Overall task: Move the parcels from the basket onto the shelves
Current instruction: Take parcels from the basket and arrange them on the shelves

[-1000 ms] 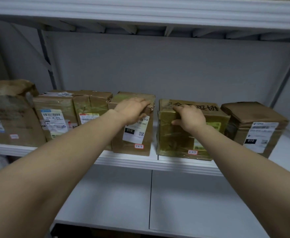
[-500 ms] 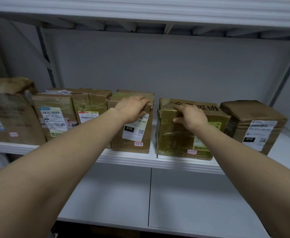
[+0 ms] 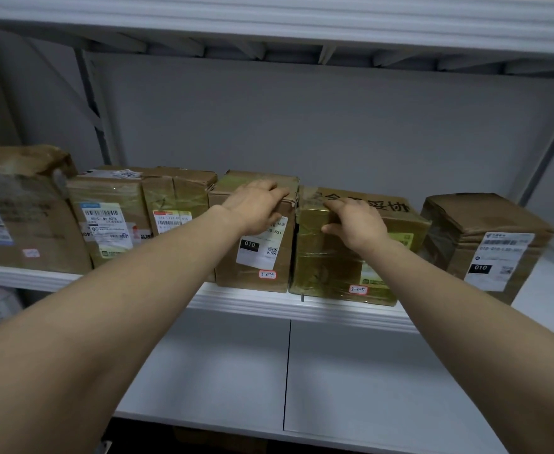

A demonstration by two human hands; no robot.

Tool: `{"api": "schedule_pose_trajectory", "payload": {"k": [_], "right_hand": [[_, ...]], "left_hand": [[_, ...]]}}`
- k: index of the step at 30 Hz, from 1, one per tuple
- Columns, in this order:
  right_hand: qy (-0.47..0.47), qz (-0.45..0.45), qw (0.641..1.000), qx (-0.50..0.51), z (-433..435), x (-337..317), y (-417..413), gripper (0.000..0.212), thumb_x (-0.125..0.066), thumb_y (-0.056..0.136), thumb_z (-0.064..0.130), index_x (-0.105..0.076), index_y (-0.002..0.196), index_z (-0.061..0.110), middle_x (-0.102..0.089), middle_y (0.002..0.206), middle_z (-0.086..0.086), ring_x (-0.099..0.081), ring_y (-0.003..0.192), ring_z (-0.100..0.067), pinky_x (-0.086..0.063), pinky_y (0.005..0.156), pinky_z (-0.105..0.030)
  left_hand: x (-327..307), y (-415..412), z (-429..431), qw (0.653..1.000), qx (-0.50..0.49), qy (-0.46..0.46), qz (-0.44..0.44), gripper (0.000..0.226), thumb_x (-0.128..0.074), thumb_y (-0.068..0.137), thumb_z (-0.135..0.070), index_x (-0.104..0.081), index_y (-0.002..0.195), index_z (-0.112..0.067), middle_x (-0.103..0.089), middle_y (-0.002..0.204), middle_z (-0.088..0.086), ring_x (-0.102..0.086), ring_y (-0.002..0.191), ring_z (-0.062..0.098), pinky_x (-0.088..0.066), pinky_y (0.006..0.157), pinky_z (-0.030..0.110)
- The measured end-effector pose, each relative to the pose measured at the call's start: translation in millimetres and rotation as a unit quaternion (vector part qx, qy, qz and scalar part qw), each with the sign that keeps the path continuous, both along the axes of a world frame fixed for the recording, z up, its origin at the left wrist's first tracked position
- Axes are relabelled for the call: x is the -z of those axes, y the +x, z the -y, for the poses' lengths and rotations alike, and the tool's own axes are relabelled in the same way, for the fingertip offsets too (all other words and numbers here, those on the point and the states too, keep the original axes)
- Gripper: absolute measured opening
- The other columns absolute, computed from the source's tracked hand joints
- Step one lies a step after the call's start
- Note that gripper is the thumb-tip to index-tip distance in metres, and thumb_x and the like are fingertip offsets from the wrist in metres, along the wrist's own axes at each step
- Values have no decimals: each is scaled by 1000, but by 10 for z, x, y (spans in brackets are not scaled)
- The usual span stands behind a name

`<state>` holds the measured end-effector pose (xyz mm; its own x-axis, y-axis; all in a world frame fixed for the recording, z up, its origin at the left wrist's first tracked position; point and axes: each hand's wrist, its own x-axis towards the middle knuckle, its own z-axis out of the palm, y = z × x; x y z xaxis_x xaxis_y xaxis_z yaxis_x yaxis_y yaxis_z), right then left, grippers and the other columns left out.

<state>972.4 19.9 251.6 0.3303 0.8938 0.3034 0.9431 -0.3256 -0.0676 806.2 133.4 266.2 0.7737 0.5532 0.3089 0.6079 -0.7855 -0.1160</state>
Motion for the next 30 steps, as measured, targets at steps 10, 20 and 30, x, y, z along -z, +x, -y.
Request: {"api": "schedule_pose_trajectory", "payload": {"k": [10,20,30], "right_hand": [[118,25,988,-96,41,14,-504,71,-59,81,39,-33,144,16,-33,150,-10,-25,140,-26,-4,117,-42],[-50,-102,915,-388,-334,813,-2536,85,-70,80,29,-23,150,14,-20,155,-9,-26,141,-27,-32,107,-37],[-271,-68,802,-528,-107,1658,-5547,90,-66,84,48,-16,152,17,-21,155,-8,-31,139,-25,-36,106,-35]], "left_hand": [[94,-441,264,995,-71,38,52,81,-58,87,-31,-12,152,-12,-28,153,10,-24,142,24,-6,119,38],[1019,-2566,877,950,-300,-80,11,77,-58,85,-36,-21,149,-15,-29,149,10,-29,137,29,-22,114,45],[2159,-5518,2001,764,-571,-291,79,73,-55,88,-45,-25,148,-18,-34,143,12,-37,131,34,-33,108,46]]}}
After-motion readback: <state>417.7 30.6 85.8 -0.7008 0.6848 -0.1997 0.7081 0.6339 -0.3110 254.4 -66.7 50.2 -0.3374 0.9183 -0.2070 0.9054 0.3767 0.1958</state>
